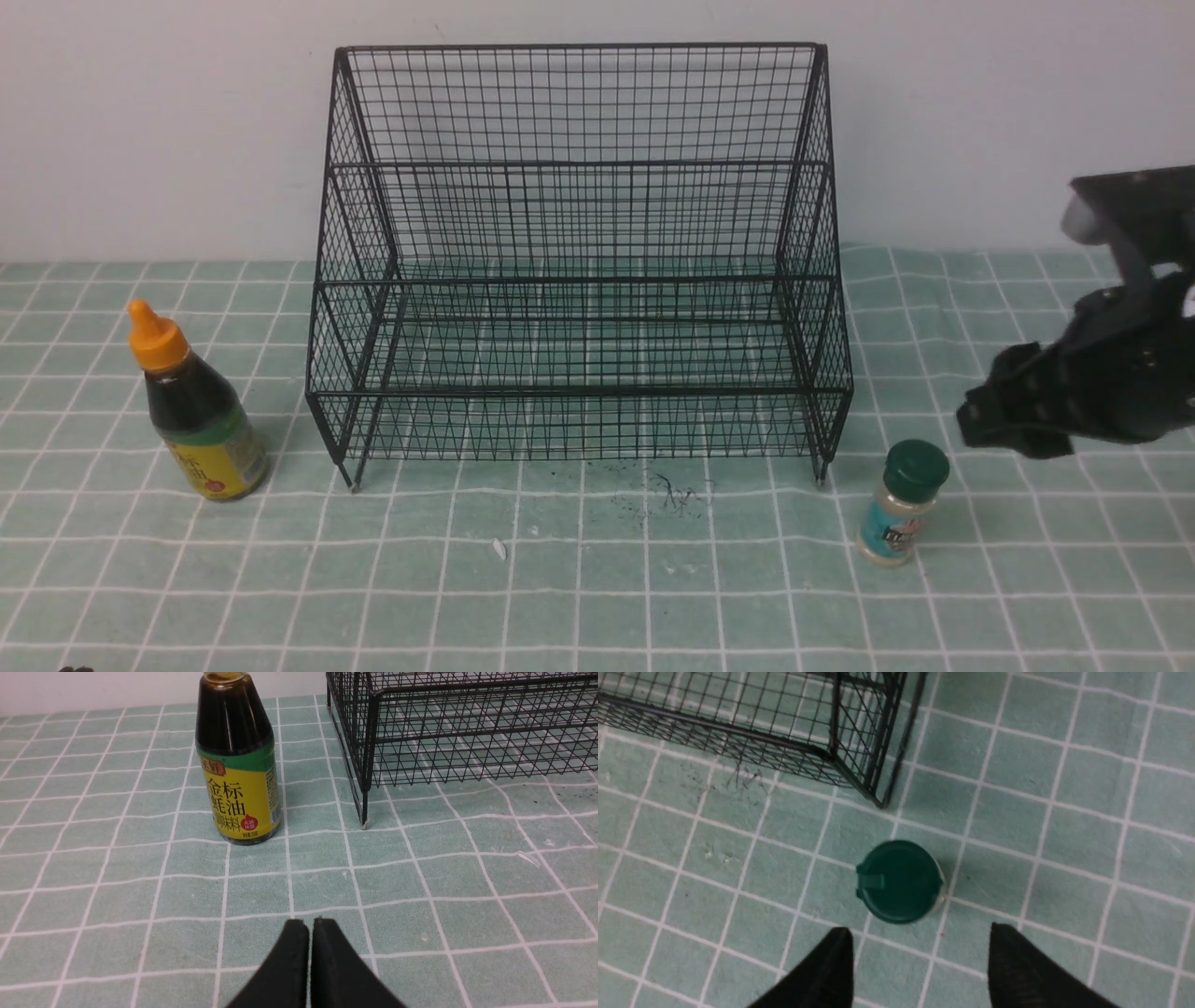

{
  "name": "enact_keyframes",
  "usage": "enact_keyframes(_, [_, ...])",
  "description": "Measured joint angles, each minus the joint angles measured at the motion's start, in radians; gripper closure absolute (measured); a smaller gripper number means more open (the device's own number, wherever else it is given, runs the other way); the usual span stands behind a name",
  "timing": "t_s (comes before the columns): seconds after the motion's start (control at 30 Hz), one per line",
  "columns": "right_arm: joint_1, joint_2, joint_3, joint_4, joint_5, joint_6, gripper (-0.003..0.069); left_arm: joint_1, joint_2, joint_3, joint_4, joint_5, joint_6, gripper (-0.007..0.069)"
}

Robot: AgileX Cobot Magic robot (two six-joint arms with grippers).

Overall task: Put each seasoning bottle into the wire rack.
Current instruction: Use the right arm to grab the condiment bottle closest to it, then use the right arm to put the condiment bottle back on the shelf

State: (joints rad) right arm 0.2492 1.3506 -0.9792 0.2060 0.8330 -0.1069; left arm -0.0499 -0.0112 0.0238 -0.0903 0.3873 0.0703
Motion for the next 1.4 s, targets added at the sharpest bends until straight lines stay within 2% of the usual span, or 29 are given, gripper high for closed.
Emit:
enact_keyframes(0.1, [0.028, 0.064, -0.005, -0.011, -0.061, 0.007, 0.0137, 0.000, 0.000, 0.000, 0.000, 0.000, 0.000, 0.0631])
enact_keyframes(0.13, [0.029, 0.069, -0.005, -0.012, -0.064, 0.007, 0.0130, 0.000, 0.000, 0.000, 0.000, 0.000, 0.000, 0.0631])
enact_keyframes(0.17, [0.030, 0.116, -0.006, -0.012, -0.085, 0.010, 0.0088, 0.000, 0.000, 0.000, 0.000, 0.000, 0.000, 0.0631])
enact_keyframes(0.3, [0.030, 0.193, -0.006, -0.022, -0.105, 0.013, 0.0062, 0.000, 0.000, 0.000, 0.000, 0.000, 0.000, 0.0631])
enact_keyframes(0.37, [0.030, 0.219, -0.006, -0.023, -0.112, 0.013, 0.0068, 0.000, 0.000, 0.000, 0.000, 0.000, 0.000, 0.0631])
enact_keyframes(0.43, [0.030, 0.255, -0.006, -0.023, -0.122, 0.003, 0.0120, 0.000, 0.000, 0.000, 0.000, 0.000, 0.000, 0.0631])
enact_keyframes(0.5, [0.030, 0.267, -0.006, -0.023, -0.130, -0.007, 0.0217, 0.000, 0.000, 0.000, 0.000, 0.000, 0.000, 0.0631])
enact_keyframes(0.53, [0.030, 0.269, -0.006, -0.024, -0.130, -0.009, 0.0243, 0.000, 0.000, 0.000, 0.000, 0.000, 0.000, 0.0631])
enact_keyframes(0.57, [0.030, 0.271, -0.006, -0.024, -0.133, -0.019, 0.0334, 0.000, 0.000, 0.000, 0.000, 0.000, 0.000, 0.0631])
enact_keyframes(0.7, [0.030, 0.268, -0.016, -0.021, -0.094, -0.050, 0.0327, 0.000, 0.000, 0.000, 0.000, 0.000, 0.000, 0.0631])
enact_keyframes(0.87, [0.033, 0.156, -0.060, 0.033, 0.097, -0.095, 0.0327, 0.000, 0.000, 0.000, 0.000, 0.000, 0.000, 0.0631])
enact_keyframes(0.97, [0.050, 0.067, -0.094, 0.071, 0.151, -0.121, 0.0327, 0.000, 0.000, 0.000, 0.000, 0.000, 0.000, 0.0631])
enact_keyframes(1.17, [0.109, -0.005, -0.230, 0.122, 0.177, -0.137, 0.0327, 0.000, 0.000, 0.000, 0.000, 0.000, 0.000, 0.0631])
enact_keyframes(1.4, [0.149, 0.152, -0.436, 0.095, 0.178, -0.140, 0.0327, 0.000, 0.000, 0.000, 0.000, 0.000, 0.000, 0.0631])
